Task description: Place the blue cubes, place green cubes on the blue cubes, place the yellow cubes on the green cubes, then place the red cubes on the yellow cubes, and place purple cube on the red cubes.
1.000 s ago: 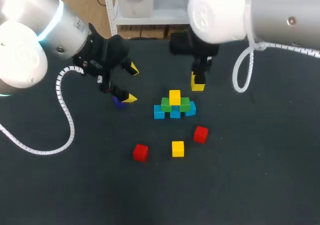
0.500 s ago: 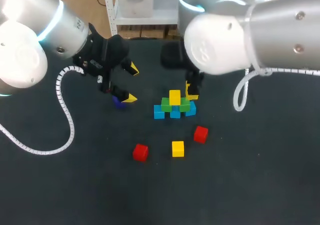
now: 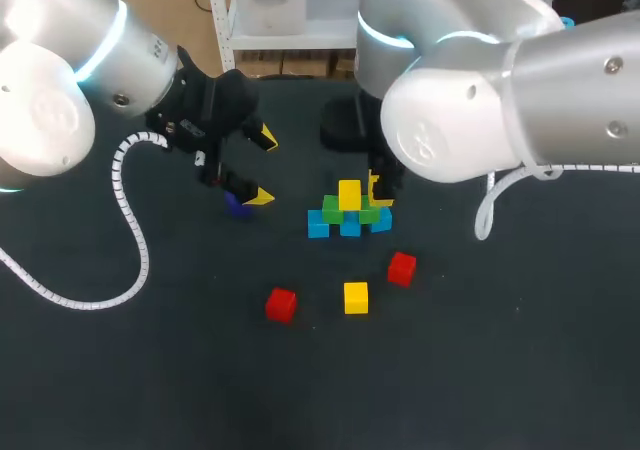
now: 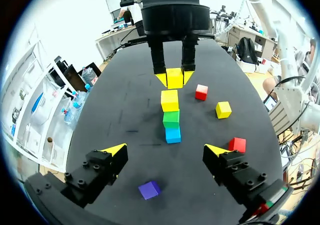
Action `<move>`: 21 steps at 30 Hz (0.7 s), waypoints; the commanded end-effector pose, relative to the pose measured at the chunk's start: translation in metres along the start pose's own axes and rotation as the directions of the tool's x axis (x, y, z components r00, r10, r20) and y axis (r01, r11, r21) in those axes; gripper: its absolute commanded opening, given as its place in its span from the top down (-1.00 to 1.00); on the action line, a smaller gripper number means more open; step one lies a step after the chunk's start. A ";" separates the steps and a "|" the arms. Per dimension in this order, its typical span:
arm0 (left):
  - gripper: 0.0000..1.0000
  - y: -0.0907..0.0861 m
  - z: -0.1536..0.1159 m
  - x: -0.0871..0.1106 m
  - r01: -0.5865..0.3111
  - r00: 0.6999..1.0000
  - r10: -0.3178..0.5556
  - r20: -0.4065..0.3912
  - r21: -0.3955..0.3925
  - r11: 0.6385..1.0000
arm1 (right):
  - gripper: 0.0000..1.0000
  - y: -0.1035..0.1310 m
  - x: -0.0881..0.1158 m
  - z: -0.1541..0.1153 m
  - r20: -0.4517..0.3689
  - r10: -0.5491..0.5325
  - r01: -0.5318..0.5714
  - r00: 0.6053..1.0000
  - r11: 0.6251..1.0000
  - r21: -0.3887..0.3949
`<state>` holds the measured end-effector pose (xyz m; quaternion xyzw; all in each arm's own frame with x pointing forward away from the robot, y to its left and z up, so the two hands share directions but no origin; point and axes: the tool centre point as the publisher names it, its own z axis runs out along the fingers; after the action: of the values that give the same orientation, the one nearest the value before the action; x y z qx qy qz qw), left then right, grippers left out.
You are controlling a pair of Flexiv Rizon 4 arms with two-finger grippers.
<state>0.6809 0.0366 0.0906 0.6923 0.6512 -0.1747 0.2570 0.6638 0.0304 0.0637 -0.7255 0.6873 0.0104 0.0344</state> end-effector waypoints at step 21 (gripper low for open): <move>-1.00 0.000 0.000 0.002 -0.004 1.000 0.004 0.006 -0.001 1.000 | 1.00 -0.003 -0.001 0.001 0.010 -0.039 0.040 0.999 0.999 -0.037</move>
<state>0.6809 0.0366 0.0906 0.6923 0.6512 -0.1747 0.2570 0.6645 0.0300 0.0628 -0.7392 0.6725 0.0248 0.0268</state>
